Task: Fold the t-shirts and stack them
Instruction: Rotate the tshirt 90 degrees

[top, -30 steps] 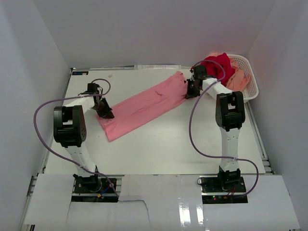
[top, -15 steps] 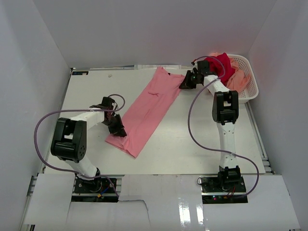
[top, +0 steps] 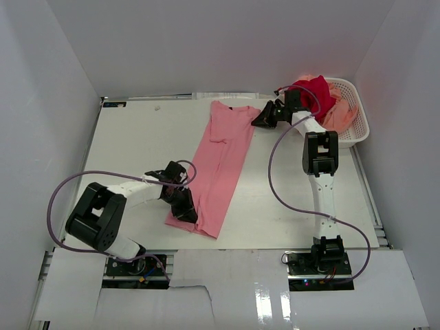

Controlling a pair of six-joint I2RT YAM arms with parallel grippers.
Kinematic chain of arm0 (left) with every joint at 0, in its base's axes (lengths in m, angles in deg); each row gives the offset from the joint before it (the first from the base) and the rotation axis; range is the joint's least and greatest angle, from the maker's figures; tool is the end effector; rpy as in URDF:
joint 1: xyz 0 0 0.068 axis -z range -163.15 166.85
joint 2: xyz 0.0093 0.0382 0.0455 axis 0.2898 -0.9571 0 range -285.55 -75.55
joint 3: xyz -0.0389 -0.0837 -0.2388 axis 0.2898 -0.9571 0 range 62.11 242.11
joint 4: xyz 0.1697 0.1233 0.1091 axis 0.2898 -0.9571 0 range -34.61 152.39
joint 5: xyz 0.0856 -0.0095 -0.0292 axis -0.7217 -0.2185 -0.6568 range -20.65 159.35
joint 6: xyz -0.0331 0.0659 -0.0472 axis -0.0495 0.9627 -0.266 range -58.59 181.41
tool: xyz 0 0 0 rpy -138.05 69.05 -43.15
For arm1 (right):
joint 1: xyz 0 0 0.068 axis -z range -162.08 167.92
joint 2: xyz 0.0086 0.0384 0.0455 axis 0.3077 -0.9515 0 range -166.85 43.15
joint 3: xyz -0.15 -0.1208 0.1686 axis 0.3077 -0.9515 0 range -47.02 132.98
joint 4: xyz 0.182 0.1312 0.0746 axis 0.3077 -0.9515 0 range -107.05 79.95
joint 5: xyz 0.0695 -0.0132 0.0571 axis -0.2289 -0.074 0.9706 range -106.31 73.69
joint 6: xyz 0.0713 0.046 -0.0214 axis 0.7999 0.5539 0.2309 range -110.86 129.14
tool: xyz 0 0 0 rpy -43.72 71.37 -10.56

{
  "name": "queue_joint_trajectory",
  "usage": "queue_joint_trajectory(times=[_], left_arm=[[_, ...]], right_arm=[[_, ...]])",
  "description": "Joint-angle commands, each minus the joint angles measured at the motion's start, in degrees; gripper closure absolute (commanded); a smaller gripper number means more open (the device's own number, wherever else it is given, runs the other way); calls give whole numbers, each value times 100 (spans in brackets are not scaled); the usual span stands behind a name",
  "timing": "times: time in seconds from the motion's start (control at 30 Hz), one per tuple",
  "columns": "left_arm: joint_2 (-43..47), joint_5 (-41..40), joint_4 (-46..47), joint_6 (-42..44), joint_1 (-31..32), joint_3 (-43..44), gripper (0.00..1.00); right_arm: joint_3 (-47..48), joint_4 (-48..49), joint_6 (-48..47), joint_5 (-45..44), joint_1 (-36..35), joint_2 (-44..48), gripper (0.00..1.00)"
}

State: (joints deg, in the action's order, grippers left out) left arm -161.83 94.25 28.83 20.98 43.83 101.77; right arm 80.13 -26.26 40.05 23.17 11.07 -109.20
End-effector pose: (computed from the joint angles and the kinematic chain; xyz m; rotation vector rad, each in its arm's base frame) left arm 0.1830 -0.1299 0.1000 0.2910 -2.9497 0.6856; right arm 0.5517 0.1160 0.1009 0.1159 2.3430 1.1247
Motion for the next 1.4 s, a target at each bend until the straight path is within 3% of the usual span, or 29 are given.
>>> queue_joint_trajectory(times=[0.0, 0.4, 0.63, 1.0, 1.2, 1.3, 1.37], left_arm=[[102, 14, -54, -343, 351, -309, 73], [-345, 278, 508, -1256, 1616, 7, 72], [-126, 304, 614, -1530, 1828, 42, 71], [-732, 585, 1141, -1952, 2522, 622, 71], [-346, 612, 975, -2031, 2549, 964, 71], [-135, 612, 668, -1952, 2549, 1429, 70], [-29, 542, 222, -1864, 2549, 1972, 70]], right_arm=[[73, -6, 204, -3, -9, -383, 87], [-15, 671, 855, 420, -44, -427, 88], [-428, 1171, 1021, 578, -53, -155, 89], [-279, 1049, 1013, 630, -229, -49, 90], [-367, 1058, 899, 701, -211, 258, 90], [-314, 1058, 881, 815, -194, 478, 86], [-357, 1084, 881, 1034, -194, 750, 78]])
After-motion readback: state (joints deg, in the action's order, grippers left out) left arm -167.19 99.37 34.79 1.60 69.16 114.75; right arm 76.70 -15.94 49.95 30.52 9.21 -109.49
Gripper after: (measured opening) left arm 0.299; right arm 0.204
